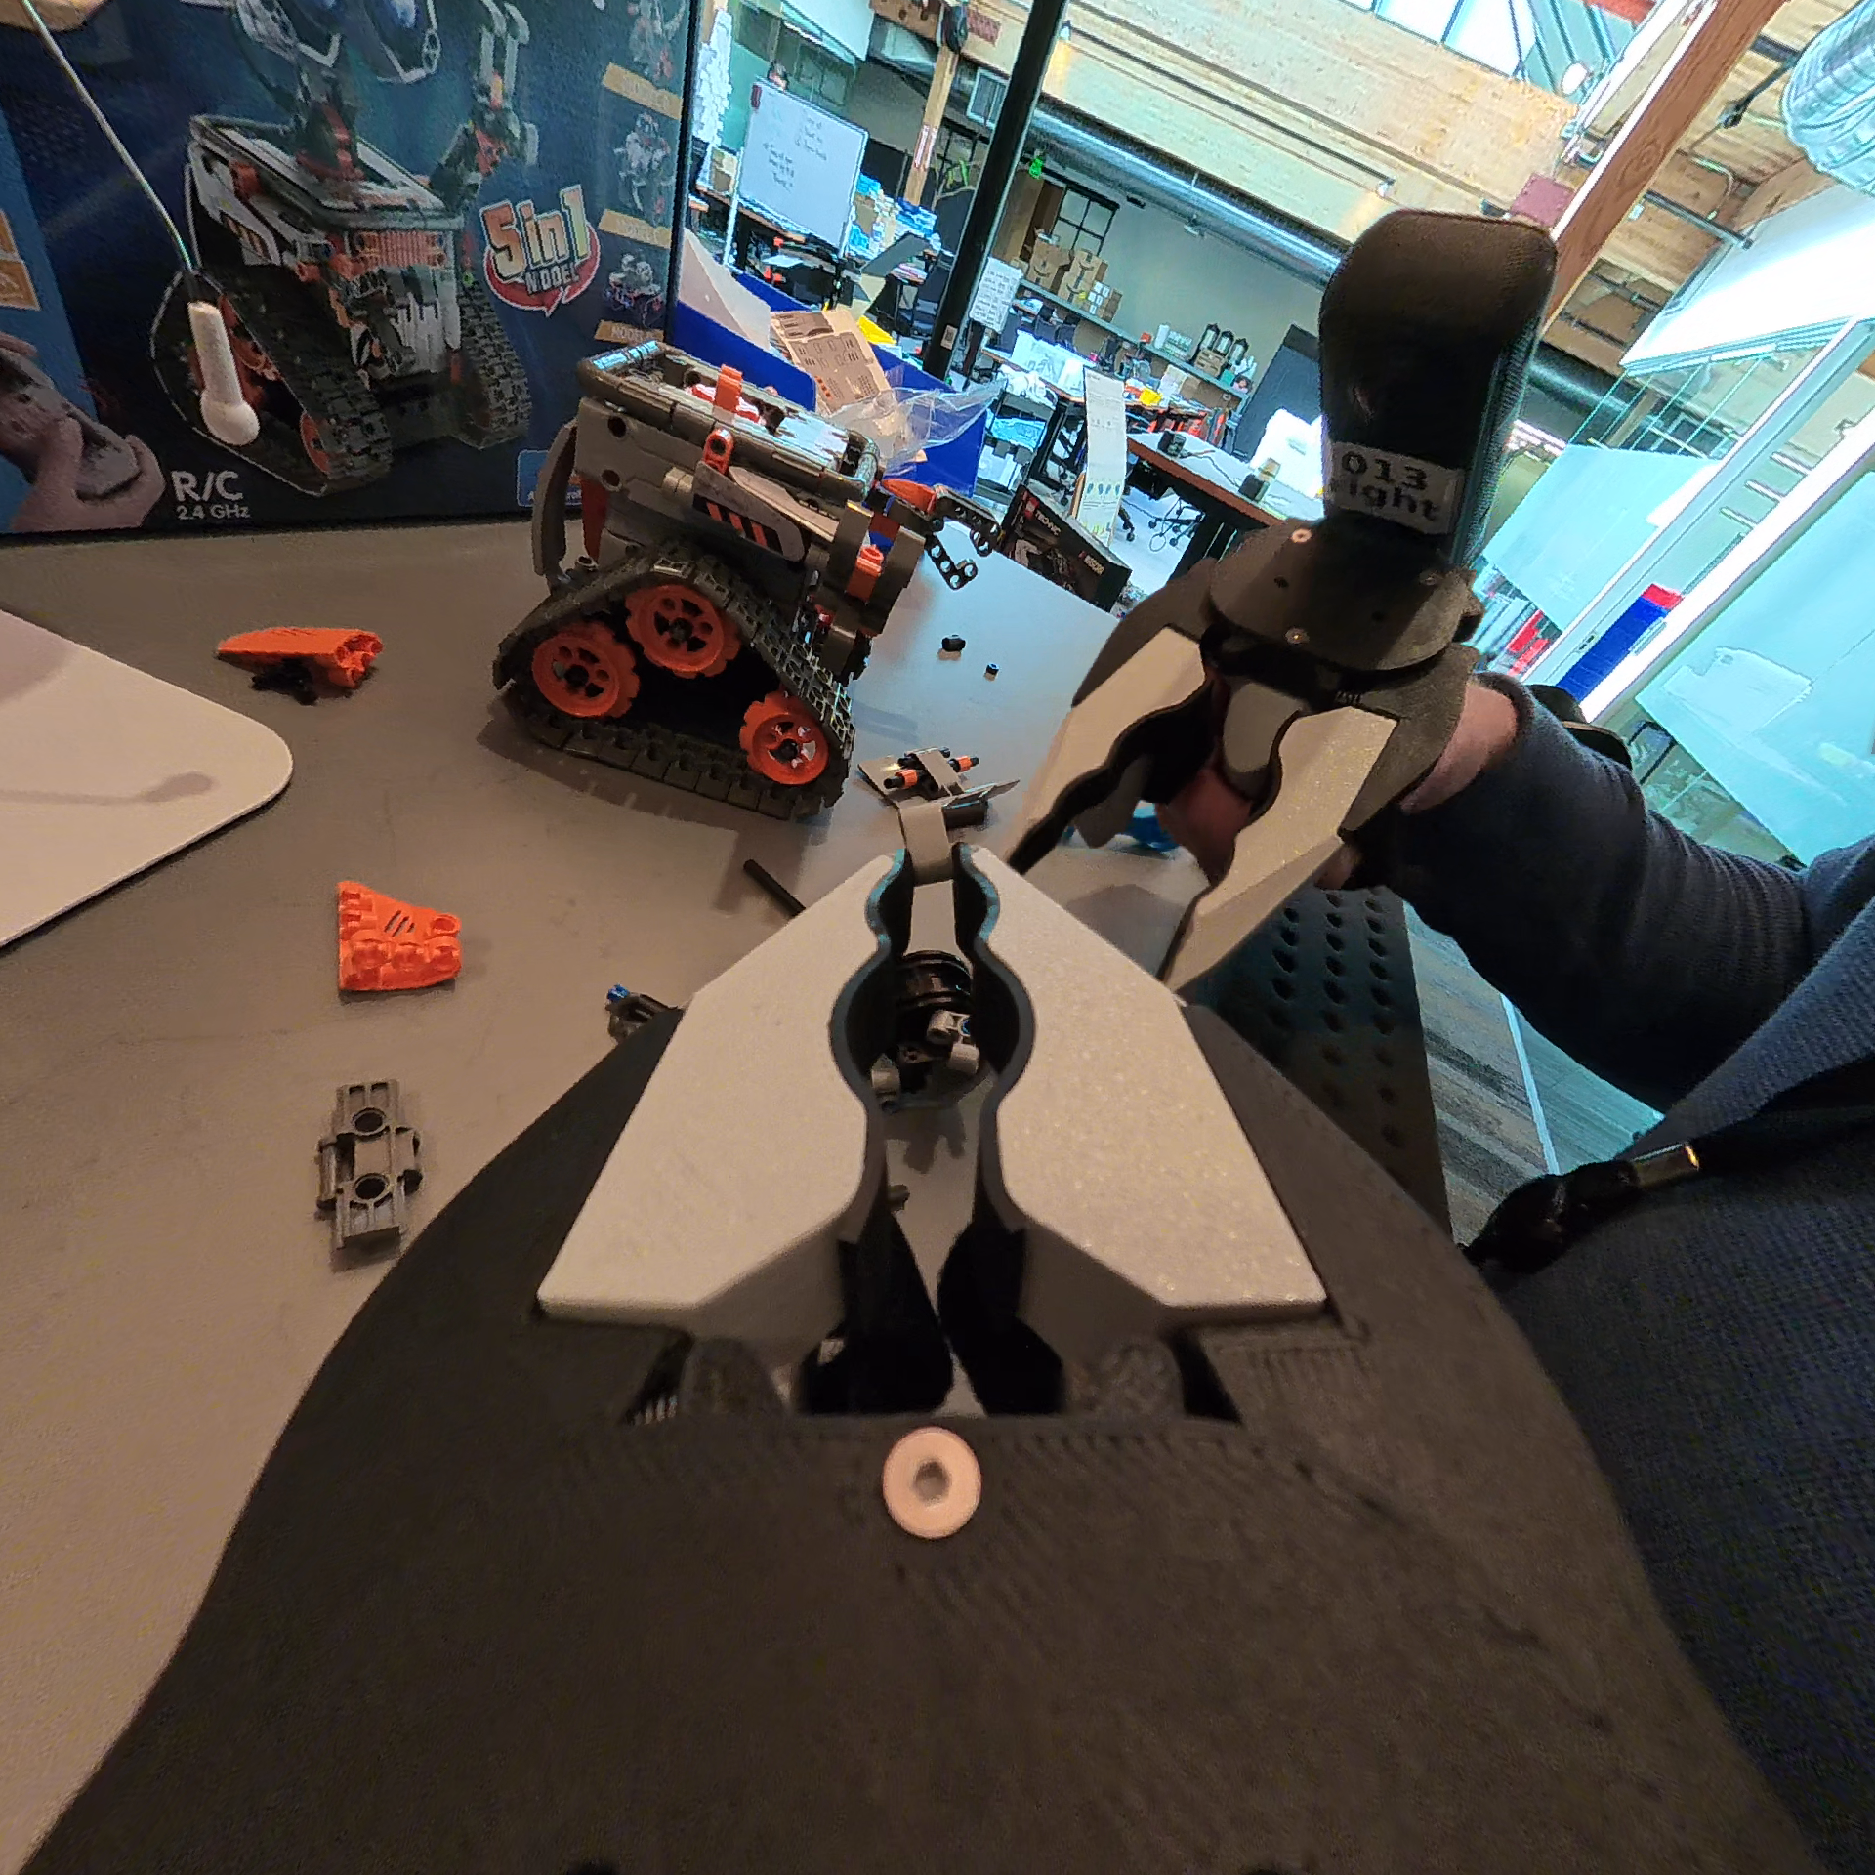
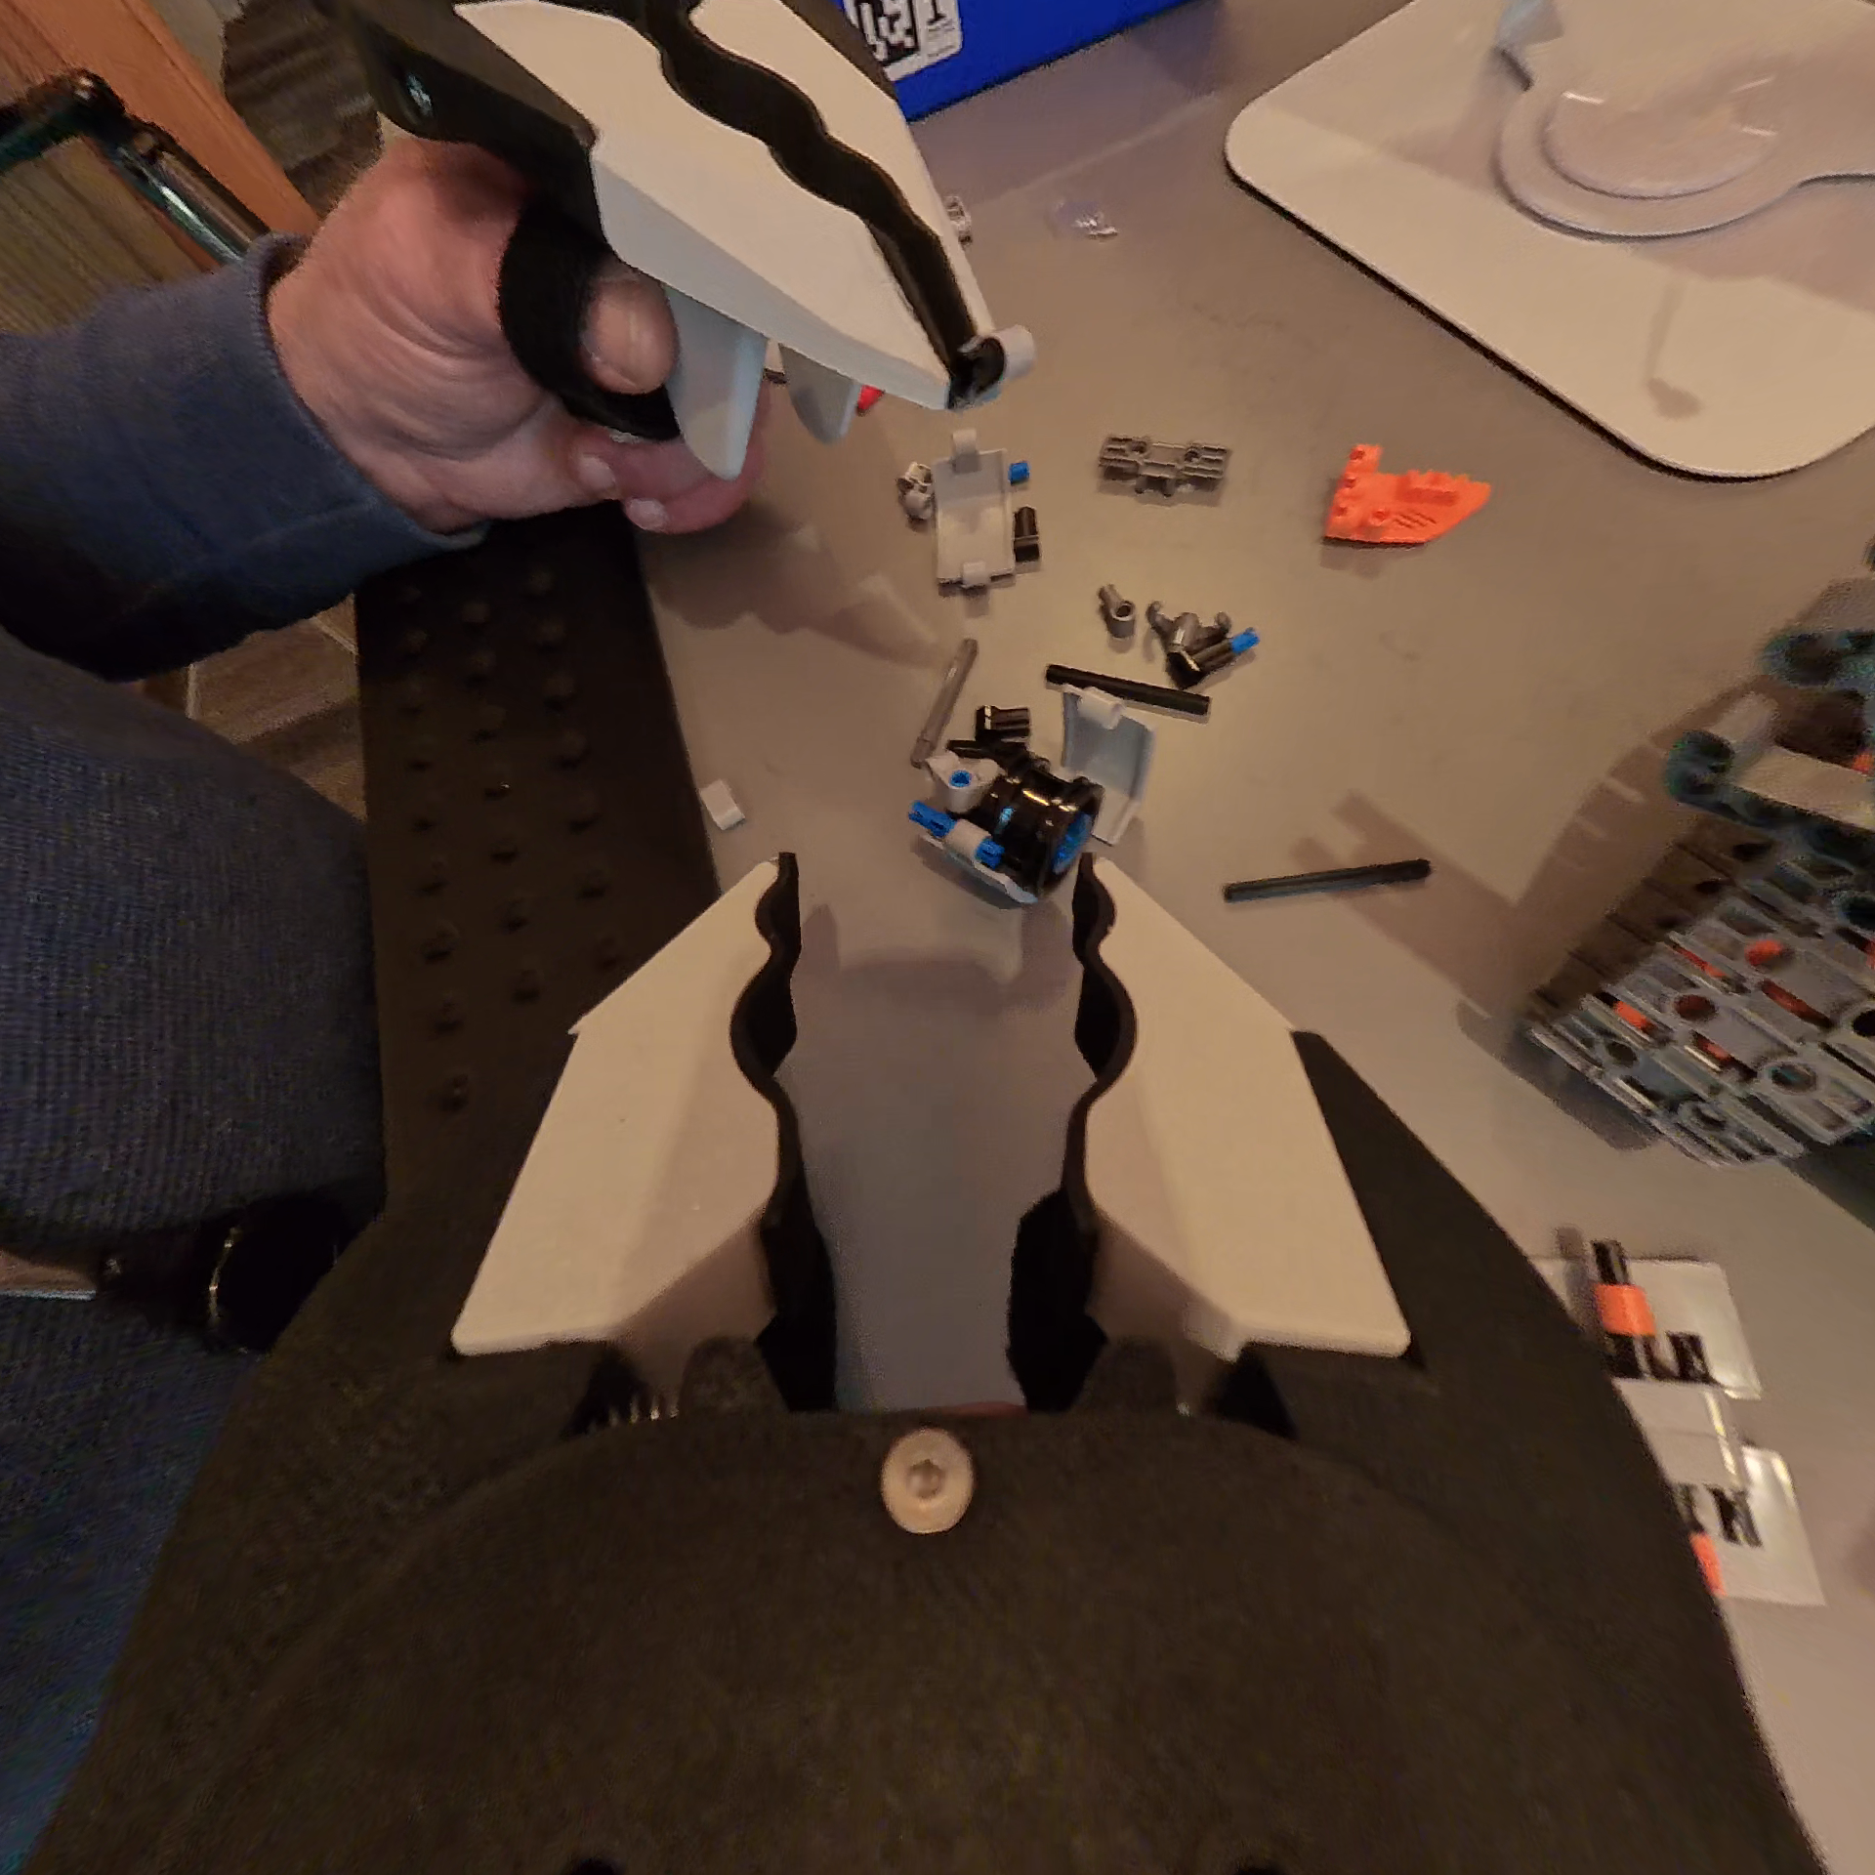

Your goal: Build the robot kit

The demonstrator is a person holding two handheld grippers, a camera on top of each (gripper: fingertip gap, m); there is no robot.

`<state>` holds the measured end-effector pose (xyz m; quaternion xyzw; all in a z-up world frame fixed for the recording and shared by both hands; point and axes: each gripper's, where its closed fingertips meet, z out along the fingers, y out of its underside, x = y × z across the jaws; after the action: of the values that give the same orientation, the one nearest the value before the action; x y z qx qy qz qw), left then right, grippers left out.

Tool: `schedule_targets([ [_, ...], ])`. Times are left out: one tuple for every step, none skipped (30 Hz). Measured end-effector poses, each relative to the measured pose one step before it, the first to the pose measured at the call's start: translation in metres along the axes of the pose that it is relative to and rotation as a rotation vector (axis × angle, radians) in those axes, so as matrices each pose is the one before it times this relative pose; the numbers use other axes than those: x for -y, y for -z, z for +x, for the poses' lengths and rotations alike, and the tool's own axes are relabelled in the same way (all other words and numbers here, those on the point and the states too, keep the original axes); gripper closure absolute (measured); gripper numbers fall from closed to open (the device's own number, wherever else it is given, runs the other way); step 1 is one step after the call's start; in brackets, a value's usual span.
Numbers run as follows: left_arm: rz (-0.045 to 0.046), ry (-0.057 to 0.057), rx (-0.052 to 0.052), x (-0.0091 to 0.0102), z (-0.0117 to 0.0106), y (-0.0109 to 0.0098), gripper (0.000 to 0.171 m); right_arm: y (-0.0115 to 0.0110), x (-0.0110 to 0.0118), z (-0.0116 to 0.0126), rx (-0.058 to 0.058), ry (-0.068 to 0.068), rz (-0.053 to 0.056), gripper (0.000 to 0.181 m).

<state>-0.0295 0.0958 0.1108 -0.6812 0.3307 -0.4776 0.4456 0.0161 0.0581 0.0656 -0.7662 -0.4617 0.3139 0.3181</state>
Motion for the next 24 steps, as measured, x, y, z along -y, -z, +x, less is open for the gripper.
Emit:
schedule_targets([
  [-0.00084, -0.001, 0.001, -0.00019, 0.00003, -0.00007, 0.167, 0.00152, -0.00134, 0.00381, -0.014, -0.003, -0.0034, 0.128],
  [-0.00137, -0.0005, 0.0011, -0.00028, -0.00013, -0.0002, 0.167, 0.00061, -0.00102, 0.00287, -0.0085, -0.0034, -0.0011, 0.127],
  [-0.00118, -0.0011, 0.0014, -0.00019, -0.0001, -0.00017, 0.167, 0.00018, -0.00044, 0.00114, -0.0029, 0.003, 0.001, 0.127],
  [-0.00115, -0.0017, 0.0012, -0.0001, -0.00006, -0.00016, 0.167, -0.00011, 0.00006, 0.0, -0.001, 0.0094, 0.0019, 0.127],
  [-0.00023, -0.0018, 0.0023, -0.00001, -0.0002, 0.0, 0.167, -0.00018, 0.00064, -0.00068, -0.0001, 0.0125, 0.0022, 0.127],
  [0.00033, -0.0009, 0.0023, -0.00003, -0.00025, 0.00013, 0.167, -0.00011, 0.00131, -0.00044, -0.0013, 0.013, 0.0044, 0.127],
  [0.00074, -0.0003, 0.0018, 0.00015, -0.00019, 0.00009, 0.167, 0.00023, 0.00197, 0.00113, -0.0107, 0.0122, 0.008, 0.128],
  [0.00058, -0.0003, 0.0028, 0.00004, -0.00039, 0.00018, 0.167, 0.0004, 0.00262, 0.00267, -0.018, 0.0085, 0.0122, 0.13],
  [0.00141, -0.0005, 0.0021, 0.00024, -0.00031, 0.00023, 0.167, 0.00009, 0.00164, 0.00089, -0.0027, 0.0016, 0.0073, 0.13],
  [0.00143, -0.0012, 0.0016, 0.0003, -0.00012, 0.00018, 0.167, -0.00049, 0.00043, 0.00004, 0.0058, -0.0018, -0.0007, 0.13],
  [-0.00048, -0.0006, 0.0012, -0.0001, -0.00012, 0.00006, 0.167, -0.0006, 0.00048, 0.0016, -0.0041, 0.0019, 0.0004, 0.129],
  [-0.00034, -0.0003, 0.001, -0.00001, -0.00021, -0.0001, 0.167, -0.00042, 0.00068, 0.00132, -0.0036, 0.0038, 0.002, 0.129],
  [-0.00019, -0.0006, 0.0009, -0.00016, -0.00012, 0.00003, 0.167, -0.00038, 0.00083, -0.00017, 0.0048, 0.0046, 0.0003, 0.129],
  [-0.00053, -0.0016, 0.0025, -0.00002, -0.00034, 0.00008, 0.167, -0.00008, 0.00099, -0.00063, 0.0047, 0.0086, 0.0015, 0.129],
  [-0.00096, -0.0017, 0.0021, -0.00022, -0.00041, -0.00004, 0.167, -0.00012, 0.001, -0.0002, 0.0008, 0.0101, 0.0016, 0.129],
  [-0.00084, -0.0003, 0.0017, -0.00011, -0.00023, -0.00003, 0.167, 0.00005, 0.0006, -0.0001, 0.0012, 0.007, -0.0006, 0.129],
  [0.00031, -0.0003, 0.0014, -0.00005, -0.00025, -0.00004, 0.167, -0.00005, 0.00049, 0.00059, -0.0006, 0.004, -0.0007, 0.129],
  [-0.00031, -0.0007, 0.0017, -0.00001, -0.00038, -0.00001, 0.167, 0.00002, 0.00026, 0.00075, -0.0012, 0.0046, -0.0015, 0.129],
  [-0.00082, -0.0004, 0.0012, -0.00013, -0.0004, -0.00002, 0.167, 0.00004, 0.00013, 0.00103, -0.0021, 0.0059, -0.0014, 0.129],
  [-0.00068, 0.0004, 0.0012, -0.00011, -0.00032, -0.00013, 0.167, 0.00018, 0.00023, 0.00105, -0.002, 0.0066, -0.0018, 0.13],
  [-0.00057, 0.0008, 0.0006, -0.00019, -0.00028, -0.00006, 0.167, 0.00012, 0.00028, 0.00107, -0.0026, 0.0075, -0.0016, 0.131],
  [-0.00053, -0.0003, 0.0011, -0.00016, -0.00018, -0.00007, 0.167, 0.00032, 0.00063, 0.00108, -0.0035, 0.008, -0.0001, 0.131],
  [-0.00095, -0.0012, 0.0013, -0.00013, -0.0002, -0.00012, 0.167, 0.00037, 0.00086, 0.00105, -0.0049, 0.0059, 0.0015, 0.133],
  [-0.001, -0.0004, 0.0014, -0.00019, -0.00031, -0.00007, 0.167, 0.0001, 0.00088, 0.00025, 0.0007, 0.0011, 0.0007, 0.133],
])
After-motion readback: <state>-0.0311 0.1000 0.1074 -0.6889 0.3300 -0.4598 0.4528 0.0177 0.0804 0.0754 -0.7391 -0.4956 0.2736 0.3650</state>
